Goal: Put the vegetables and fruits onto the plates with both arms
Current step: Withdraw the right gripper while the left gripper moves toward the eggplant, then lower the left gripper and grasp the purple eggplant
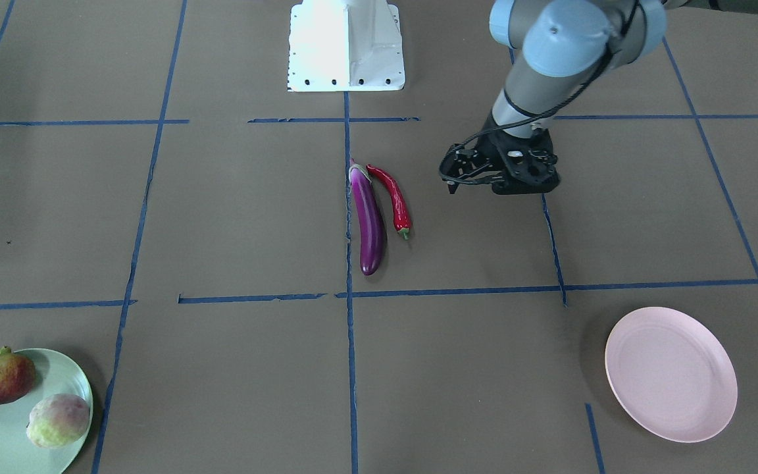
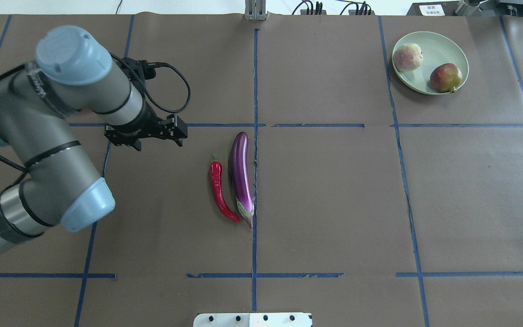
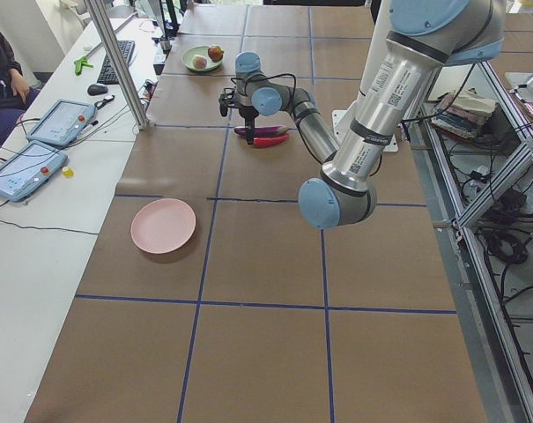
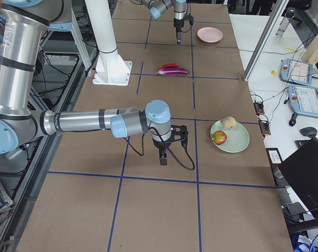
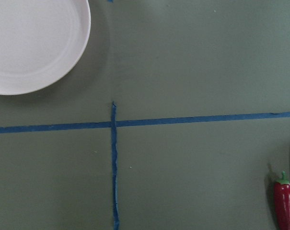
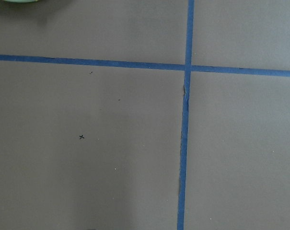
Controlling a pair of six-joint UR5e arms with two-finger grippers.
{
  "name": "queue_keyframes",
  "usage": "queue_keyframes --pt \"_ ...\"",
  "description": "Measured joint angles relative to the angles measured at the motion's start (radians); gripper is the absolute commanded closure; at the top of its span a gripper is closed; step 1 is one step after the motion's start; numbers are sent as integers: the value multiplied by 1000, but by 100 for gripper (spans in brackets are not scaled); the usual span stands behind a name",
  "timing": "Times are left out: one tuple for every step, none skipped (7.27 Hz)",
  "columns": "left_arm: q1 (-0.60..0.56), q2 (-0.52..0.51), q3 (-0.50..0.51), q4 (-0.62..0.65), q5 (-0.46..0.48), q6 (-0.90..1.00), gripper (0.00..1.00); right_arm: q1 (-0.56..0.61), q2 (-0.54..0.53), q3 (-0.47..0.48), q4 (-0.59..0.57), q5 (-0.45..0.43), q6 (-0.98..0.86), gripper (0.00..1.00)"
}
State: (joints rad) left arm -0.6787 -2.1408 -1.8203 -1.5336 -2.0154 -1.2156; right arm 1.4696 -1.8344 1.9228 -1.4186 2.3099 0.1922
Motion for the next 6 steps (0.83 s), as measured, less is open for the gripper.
queue_keyframes --pt "61 -75 62 -1 64 -80 0 0 -1 0 1 0 0 0" --pt "109 -161 150 -4 114 -143 0 0 -1 -1 1 0 0 0" --pt "153 -223 226 -11 156 -184 0 0 -1 -2 1 0 0 0" --pt "187 -253 275 -17 182 -209 0 0 -2 -2 1 0 0 0" --pt "210 -264 306 -19 193 -221 1 0 -2 -2 1 0 0 0" --pt "224 -267 329 -24 197 -227 4 0 -2 -2 1 0 0 0"
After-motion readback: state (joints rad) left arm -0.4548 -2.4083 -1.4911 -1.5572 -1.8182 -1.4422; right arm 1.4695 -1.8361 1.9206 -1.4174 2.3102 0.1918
